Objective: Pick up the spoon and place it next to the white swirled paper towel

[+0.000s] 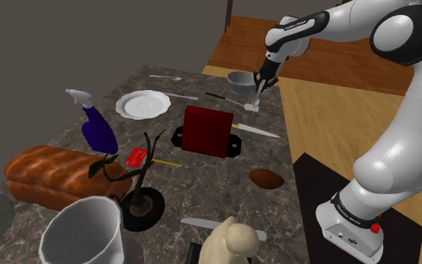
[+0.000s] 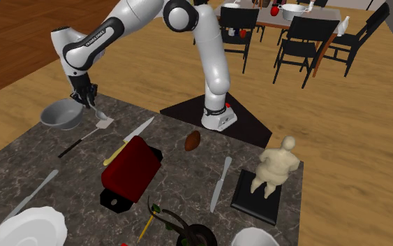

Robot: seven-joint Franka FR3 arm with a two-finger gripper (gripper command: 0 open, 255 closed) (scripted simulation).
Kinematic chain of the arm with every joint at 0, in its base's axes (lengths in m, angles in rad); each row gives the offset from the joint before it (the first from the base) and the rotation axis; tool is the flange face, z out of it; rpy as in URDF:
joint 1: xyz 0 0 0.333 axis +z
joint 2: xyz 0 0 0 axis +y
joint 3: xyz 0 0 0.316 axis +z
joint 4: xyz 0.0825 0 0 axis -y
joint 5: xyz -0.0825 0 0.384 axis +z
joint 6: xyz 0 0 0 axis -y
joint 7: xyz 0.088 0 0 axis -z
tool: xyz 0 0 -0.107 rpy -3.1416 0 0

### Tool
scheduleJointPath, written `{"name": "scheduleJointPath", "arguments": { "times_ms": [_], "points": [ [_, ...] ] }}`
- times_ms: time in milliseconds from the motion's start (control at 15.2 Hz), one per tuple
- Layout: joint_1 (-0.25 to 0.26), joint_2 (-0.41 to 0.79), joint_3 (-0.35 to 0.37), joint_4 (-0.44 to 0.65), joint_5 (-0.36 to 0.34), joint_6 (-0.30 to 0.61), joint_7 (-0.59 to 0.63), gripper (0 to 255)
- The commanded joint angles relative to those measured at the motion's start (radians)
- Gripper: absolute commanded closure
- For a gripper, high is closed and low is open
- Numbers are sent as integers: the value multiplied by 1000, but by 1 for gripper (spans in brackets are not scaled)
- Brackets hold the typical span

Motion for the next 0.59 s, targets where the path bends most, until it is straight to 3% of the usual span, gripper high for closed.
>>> {"name": "scheduleJointPath", "arguments": {
  "times_ms": [0, 198, 528],
  "points": [
    [5, 45, 5, 6, 0, 16, 1, 0],
    [4, 18, 7, -46, 6, 42, -4, 0],
    [-8, -35, 1, 10, 0, -69, 0, 0]
  ]
}}
